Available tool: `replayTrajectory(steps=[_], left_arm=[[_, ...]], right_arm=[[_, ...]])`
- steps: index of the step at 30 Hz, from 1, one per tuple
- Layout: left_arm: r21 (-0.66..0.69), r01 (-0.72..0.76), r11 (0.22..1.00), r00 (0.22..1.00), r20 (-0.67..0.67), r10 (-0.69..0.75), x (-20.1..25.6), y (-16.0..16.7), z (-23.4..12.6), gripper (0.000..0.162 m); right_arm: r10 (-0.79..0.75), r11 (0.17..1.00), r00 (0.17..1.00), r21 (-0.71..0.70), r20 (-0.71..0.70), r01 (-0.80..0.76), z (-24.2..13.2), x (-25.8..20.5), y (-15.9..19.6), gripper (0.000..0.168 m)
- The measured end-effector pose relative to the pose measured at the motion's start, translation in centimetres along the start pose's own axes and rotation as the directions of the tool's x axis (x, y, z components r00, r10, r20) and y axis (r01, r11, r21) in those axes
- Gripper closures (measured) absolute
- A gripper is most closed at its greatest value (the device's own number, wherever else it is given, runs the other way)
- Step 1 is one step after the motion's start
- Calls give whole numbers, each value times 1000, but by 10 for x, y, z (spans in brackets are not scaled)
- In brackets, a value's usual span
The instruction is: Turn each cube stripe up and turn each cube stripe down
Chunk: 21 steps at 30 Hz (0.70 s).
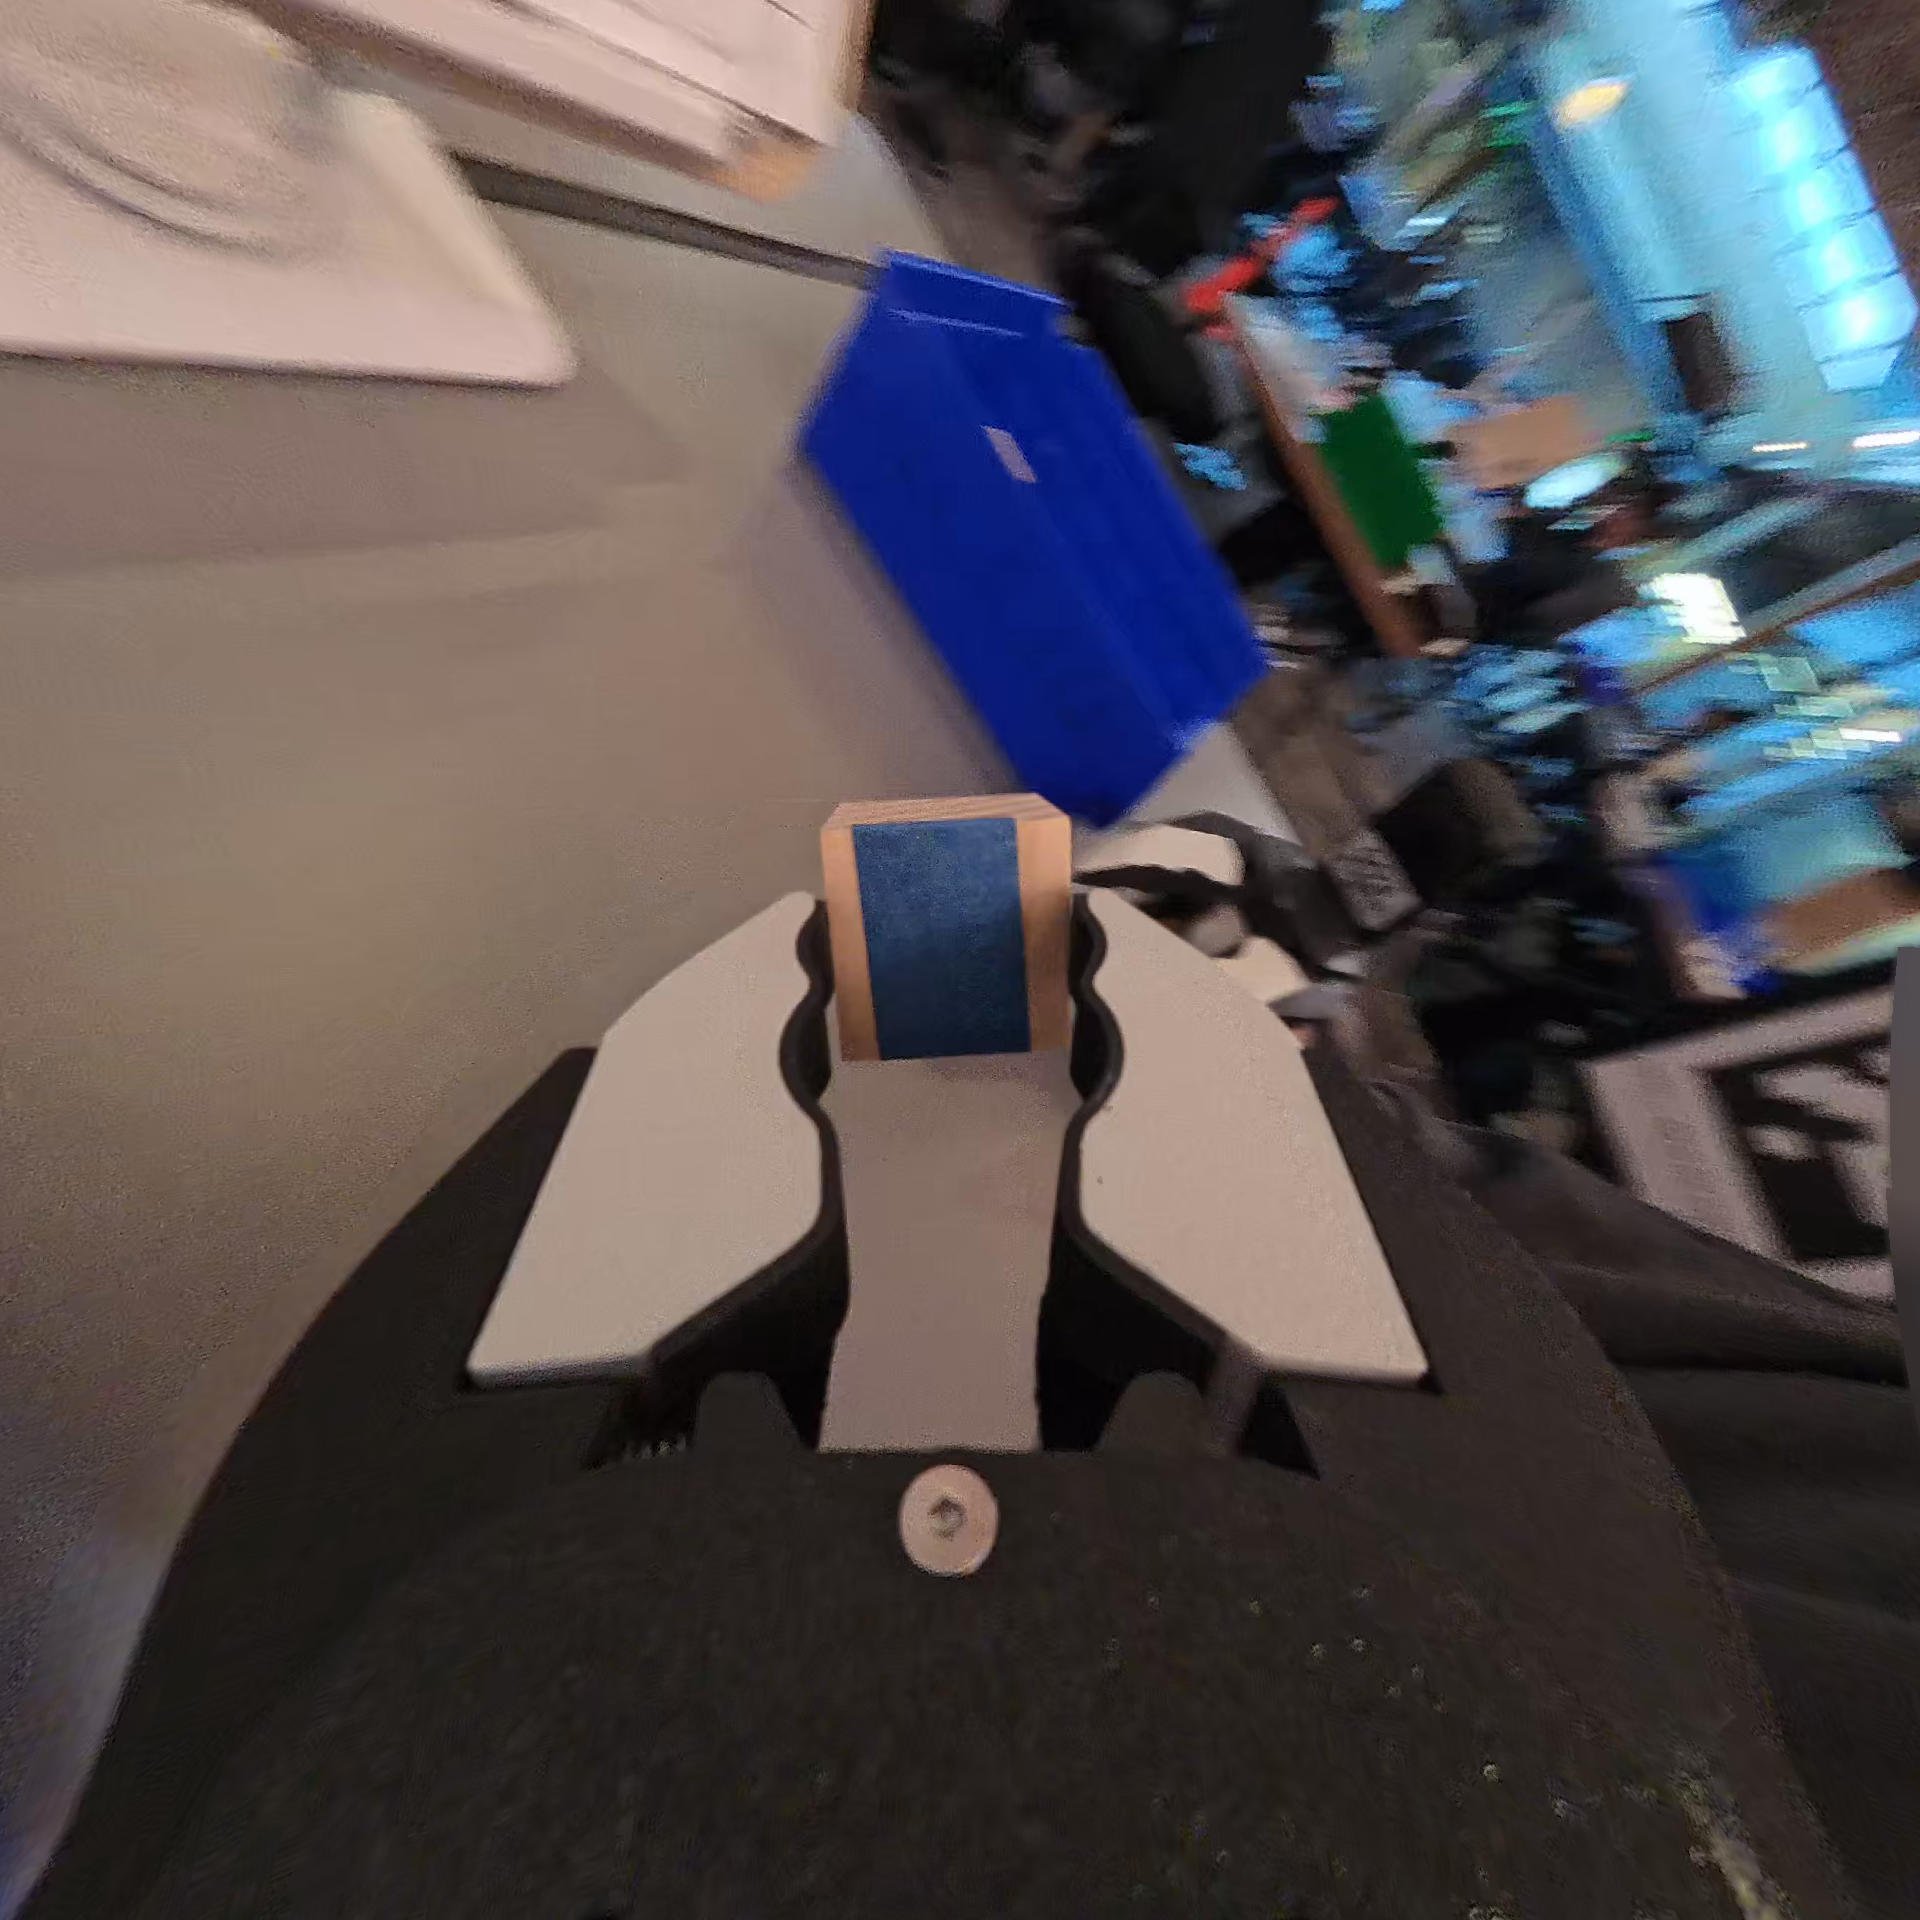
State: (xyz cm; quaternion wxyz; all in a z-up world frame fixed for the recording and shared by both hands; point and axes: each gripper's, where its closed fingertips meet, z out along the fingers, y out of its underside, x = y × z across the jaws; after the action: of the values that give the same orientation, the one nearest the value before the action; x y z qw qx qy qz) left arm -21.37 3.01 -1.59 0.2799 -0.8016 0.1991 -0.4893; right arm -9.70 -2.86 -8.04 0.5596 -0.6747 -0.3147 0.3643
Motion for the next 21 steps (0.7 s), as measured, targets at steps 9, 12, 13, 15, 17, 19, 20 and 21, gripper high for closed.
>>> replayTrajectory(steps=[9, 12, 13, 15, 17, 19, 20, 21], left_arm=[[-202, 367, 908, 731, -541, -416, 75, 30, 68, 120], [-241, 403, 883, 676, -572, -464, 80, 36, 71, 120], [-252, 390, 886, 680, -570, -462, 81, 39, 72, 120], [-258, 383, 887, 674, -578, -459, 83, 40, 71, 120], [-266, 379, 886, 671, -581, -461, 84, 41, 71, 120], [-268, 378, 886, 674, -577, -462, 83, 43, 72, 120], [-278, 376, 884, 668, -580, -467, 84, 44, 72, 120], [-284, 372, 884, 664, -584, -467, 84, 45, 72, 120]], right_arm=[[-416, 909, 909, 57, 33, 413, 10, -16, -71, 110], [-425, 905, 902, 2, 75, 426, 24, -22, -62, 110], [-440, 897, 895, -16, 76, 442, 27, -23, -58, 120], [-447, 894, 893, 18, 48, 447, 27, -24, -60, 122], [-434, 901, 899, 39, 50, 433, 26, -26, -61, 122], [-433, 901, 900, 36, 50, 432, 25, -24, -58, 122], [-427, 904, 903, 39, 58, 425, 25, -25, -58, 122], [-419, 908, 906, 39, 65, 418, 24, -26, -57, 122]])
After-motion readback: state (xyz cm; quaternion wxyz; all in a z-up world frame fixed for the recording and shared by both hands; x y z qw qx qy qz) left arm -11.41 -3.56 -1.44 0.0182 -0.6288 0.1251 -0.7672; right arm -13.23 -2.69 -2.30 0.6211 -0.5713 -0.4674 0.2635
